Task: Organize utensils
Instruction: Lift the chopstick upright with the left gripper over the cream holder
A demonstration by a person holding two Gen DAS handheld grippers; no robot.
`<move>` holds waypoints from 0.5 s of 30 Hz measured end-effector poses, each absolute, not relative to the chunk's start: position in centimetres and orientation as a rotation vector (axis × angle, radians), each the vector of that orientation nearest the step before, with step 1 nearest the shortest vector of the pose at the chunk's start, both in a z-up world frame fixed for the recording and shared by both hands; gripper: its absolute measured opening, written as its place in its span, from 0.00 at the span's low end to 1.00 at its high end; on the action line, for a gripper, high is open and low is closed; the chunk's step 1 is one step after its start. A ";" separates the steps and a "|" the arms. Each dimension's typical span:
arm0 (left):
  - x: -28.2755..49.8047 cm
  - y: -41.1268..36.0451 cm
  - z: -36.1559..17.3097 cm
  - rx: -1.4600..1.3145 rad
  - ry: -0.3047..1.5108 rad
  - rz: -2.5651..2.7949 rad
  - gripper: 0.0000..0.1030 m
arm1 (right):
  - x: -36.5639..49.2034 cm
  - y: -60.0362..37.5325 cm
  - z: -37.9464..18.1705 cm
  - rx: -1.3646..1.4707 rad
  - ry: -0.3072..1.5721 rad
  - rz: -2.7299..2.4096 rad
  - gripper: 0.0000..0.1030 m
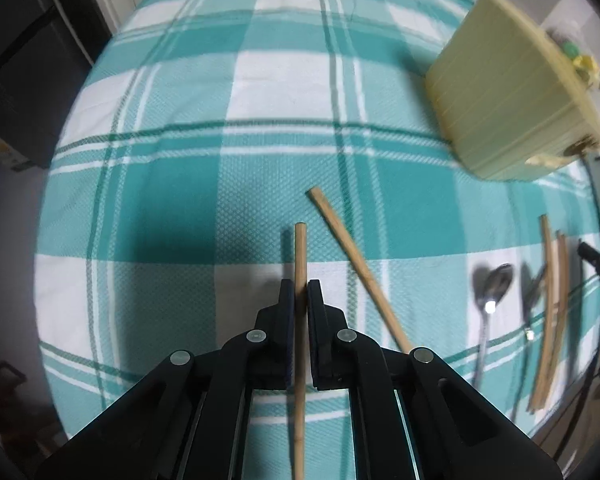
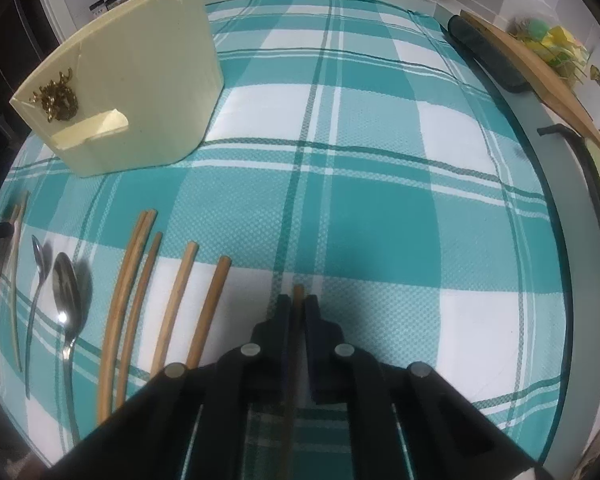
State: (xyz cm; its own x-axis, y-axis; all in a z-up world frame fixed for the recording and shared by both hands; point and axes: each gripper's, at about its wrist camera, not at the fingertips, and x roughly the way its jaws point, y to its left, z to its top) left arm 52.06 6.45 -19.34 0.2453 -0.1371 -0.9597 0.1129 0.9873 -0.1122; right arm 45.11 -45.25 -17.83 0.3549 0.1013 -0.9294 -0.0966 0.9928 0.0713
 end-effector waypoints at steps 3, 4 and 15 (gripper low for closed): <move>50.4 6.9 -15.3 -0.050 1.210 -0.204 0.04 | 44.1 -45.5 -15.4 0.058 1.124 0.159 0.06; 49.6 7.0 -13.3 -0.063 1.164 -0.225 0.04 | 43.7 -45.4 -14.3 0.064 1.095 0.169 0.06; 45.2 7.0 1.0 -0.145 0.847 -0.405 0.04 | 38.5 -44.1 -0.6 0.039 0.762 0.251 0.06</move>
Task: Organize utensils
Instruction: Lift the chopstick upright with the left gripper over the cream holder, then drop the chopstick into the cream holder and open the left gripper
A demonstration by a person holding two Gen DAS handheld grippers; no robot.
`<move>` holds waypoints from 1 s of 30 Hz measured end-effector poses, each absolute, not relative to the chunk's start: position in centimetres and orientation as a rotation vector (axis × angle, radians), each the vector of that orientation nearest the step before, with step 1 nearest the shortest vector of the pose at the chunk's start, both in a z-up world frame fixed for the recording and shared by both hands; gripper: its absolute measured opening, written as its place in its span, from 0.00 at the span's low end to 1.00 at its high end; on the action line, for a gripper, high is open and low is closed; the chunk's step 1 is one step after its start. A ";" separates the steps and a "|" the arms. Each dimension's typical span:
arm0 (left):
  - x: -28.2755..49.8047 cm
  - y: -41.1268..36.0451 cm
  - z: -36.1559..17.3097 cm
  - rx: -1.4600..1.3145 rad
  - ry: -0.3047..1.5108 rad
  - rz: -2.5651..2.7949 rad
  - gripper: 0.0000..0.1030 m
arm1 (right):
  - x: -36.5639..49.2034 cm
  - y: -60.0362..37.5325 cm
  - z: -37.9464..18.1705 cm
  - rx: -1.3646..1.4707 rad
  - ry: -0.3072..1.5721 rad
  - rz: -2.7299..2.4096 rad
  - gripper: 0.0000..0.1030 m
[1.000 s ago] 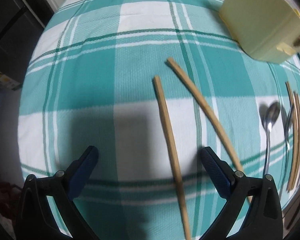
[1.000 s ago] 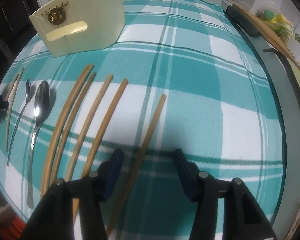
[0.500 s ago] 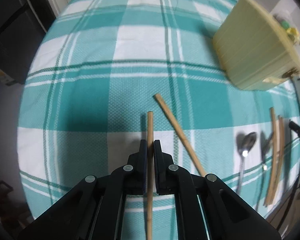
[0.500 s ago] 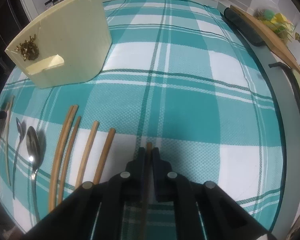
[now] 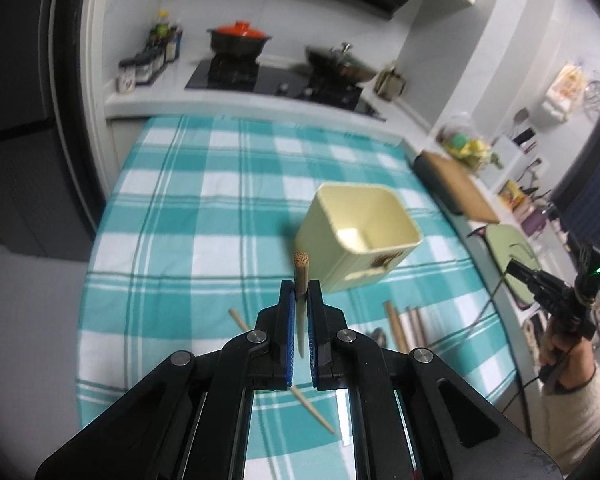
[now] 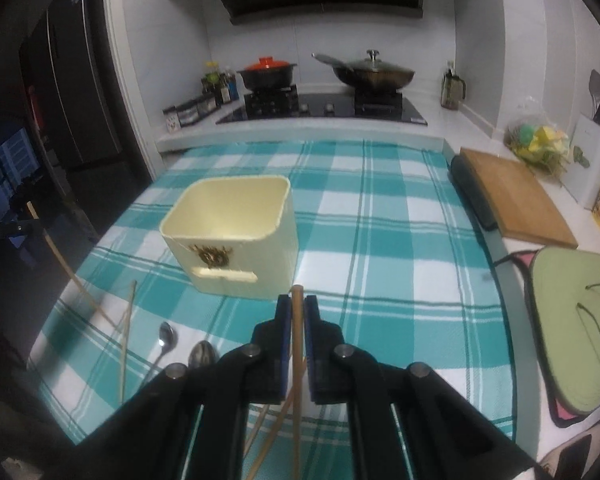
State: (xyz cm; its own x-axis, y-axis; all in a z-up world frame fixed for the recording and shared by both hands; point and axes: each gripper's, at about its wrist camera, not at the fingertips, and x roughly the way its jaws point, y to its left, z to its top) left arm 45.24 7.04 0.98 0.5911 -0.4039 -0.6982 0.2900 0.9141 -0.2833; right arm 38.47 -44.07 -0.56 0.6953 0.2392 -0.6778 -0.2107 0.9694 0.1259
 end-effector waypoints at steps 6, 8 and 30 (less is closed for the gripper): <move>44.2 6.1 7.2 -0.184 0.719 -0.493 0.04 | 37.3 -43.1 5.8 0.045 0.582 0.246 0.06; 44.3 5.7 9.5 -0.193 0.660 -0.505 0.04 | 37.5 -42.8 8.3 0.052 0.515 0.242 0.06; 60.5 -7.5 -1.4 -0.122 0.963 -0.401 0.04 | 55.3 -36.0 5.7 0.121 0.695 0.244 0.06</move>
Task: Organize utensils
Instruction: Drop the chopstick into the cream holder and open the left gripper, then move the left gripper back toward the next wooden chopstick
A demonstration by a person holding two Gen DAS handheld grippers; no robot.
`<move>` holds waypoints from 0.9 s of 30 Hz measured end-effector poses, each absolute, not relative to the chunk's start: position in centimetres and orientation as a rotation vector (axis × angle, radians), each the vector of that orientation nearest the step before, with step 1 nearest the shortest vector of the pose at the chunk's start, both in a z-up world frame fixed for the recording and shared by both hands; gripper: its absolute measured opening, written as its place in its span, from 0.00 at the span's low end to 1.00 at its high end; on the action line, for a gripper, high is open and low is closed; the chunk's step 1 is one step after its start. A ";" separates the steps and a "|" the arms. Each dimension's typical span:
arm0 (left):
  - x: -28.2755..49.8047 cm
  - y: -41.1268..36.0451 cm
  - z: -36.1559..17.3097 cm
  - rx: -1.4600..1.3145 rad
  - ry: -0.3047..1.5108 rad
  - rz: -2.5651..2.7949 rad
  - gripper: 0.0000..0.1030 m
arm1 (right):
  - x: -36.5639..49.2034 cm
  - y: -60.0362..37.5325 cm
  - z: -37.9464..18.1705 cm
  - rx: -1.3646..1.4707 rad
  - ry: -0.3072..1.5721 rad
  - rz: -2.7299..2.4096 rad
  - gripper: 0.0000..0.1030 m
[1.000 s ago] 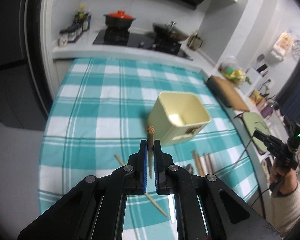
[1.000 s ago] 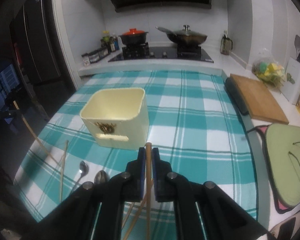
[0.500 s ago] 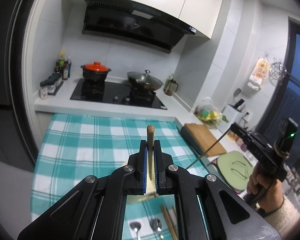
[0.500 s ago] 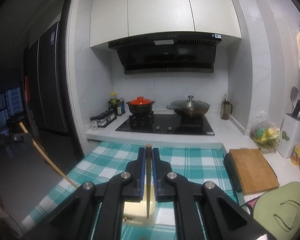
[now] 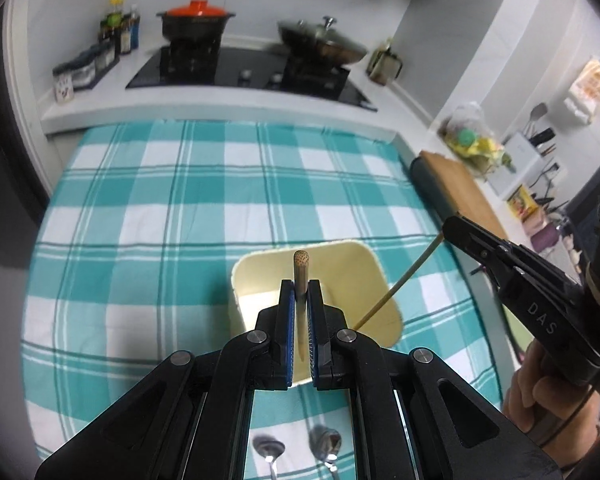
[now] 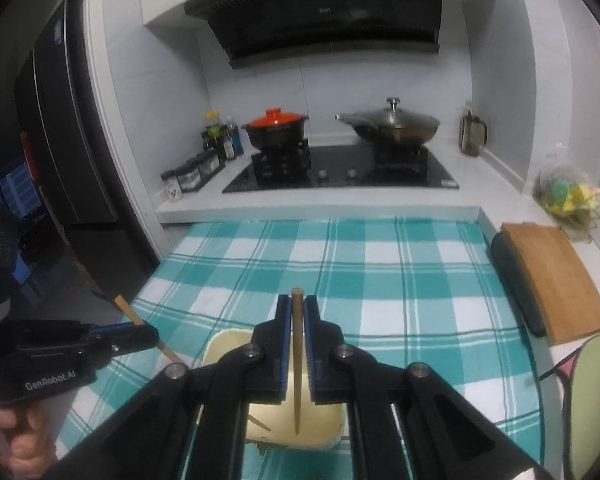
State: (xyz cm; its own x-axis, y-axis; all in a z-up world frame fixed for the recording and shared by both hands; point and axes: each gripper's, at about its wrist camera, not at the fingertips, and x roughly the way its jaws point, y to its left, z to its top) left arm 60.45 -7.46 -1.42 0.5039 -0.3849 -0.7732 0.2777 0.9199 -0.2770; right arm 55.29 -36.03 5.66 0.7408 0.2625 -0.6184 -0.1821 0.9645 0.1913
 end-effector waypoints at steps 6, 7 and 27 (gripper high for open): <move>61.9 -7.8 -3.2 -0.072 0.995 -0.300 0.08 | 57.6 -37.1 1.8 0.194 0.830 0.222 0.09; 62.0 -7.6 -3.2 -0.079 0.995 -0.287 0.17 | 57.8 -37.2 1.5 0.199 0.839 0.218 0.09; 38.0 4.2 -12.0 0.041 0.846 -0.181 0.87 | 38.1 -42.4 -1.2 0.005 0.693 0.190 0.50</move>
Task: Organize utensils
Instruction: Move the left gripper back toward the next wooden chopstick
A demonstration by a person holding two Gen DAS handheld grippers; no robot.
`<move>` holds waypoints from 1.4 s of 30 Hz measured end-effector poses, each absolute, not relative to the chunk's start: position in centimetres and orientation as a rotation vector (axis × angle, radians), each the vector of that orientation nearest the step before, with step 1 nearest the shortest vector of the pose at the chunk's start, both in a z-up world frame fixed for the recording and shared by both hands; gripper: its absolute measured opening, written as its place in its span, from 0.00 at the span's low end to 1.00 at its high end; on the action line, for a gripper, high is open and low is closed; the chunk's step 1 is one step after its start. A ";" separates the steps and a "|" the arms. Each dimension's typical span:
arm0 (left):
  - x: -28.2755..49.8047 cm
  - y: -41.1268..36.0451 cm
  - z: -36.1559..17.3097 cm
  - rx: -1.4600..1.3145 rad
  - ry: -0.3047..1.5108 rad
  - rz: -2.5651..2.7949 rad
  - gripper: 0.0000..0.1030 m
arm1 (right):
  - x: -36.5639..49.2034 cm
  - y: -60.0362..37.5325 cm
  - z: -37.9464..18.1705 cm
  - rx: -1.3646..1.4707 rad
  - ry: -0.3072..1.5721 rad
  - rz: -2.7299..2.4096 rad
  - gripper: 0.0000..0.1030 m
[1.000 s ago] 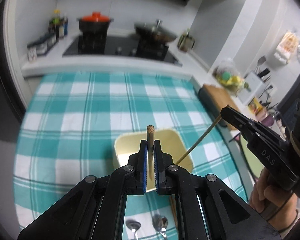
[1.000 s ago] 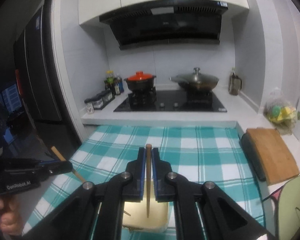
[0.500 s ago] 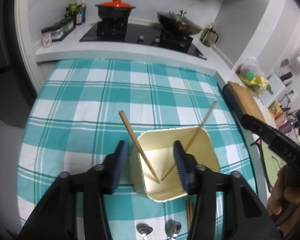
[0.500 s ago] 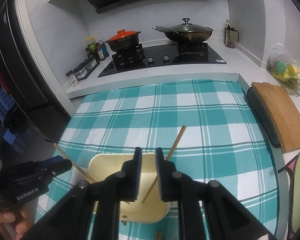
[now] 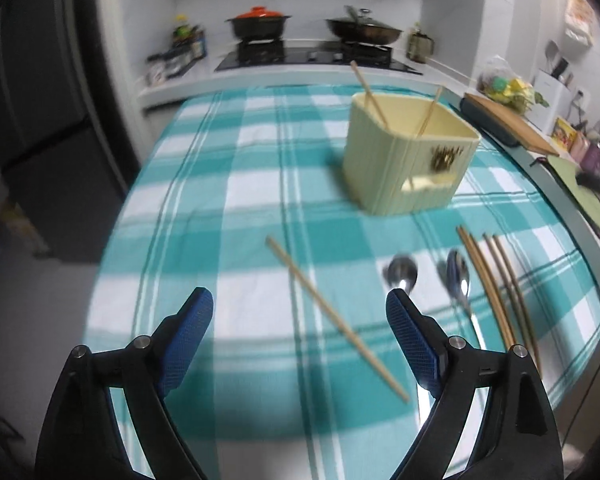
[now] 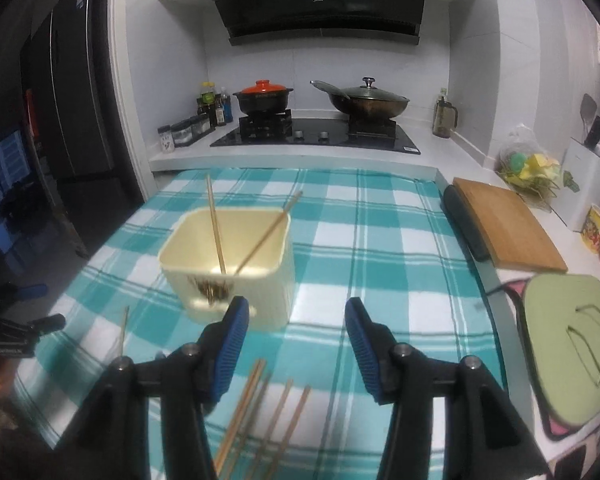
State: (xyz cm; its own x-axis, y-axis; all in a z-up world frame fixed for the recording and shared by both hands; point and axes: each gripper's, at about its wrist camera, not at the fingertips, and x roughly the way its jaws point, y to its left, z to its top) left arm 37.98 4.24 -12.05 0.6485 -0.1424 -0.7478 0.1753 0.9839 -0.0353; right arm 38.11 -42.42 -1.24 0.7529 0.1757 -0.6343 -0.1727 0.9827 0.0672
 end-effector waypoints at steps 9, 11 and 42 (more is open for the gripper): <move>32.5 7.6 -17.6 -0.219 0.884 -0.076 0.87 | 24.6 -41.0 -13.2 -0.012 0.738 0.099 0.50; 32.7 7.0 -18.0 -0.214 0.888 -0.078 0.87 | 23.9 -40.4 -14.0 -0.048 0.755 0.123 0.50; 31.8 3.5 -20.0 -0.179 0.942 -0.115 0.88 | 24.9 -40.2 -15.2 0.064 0.857 0.119 0.38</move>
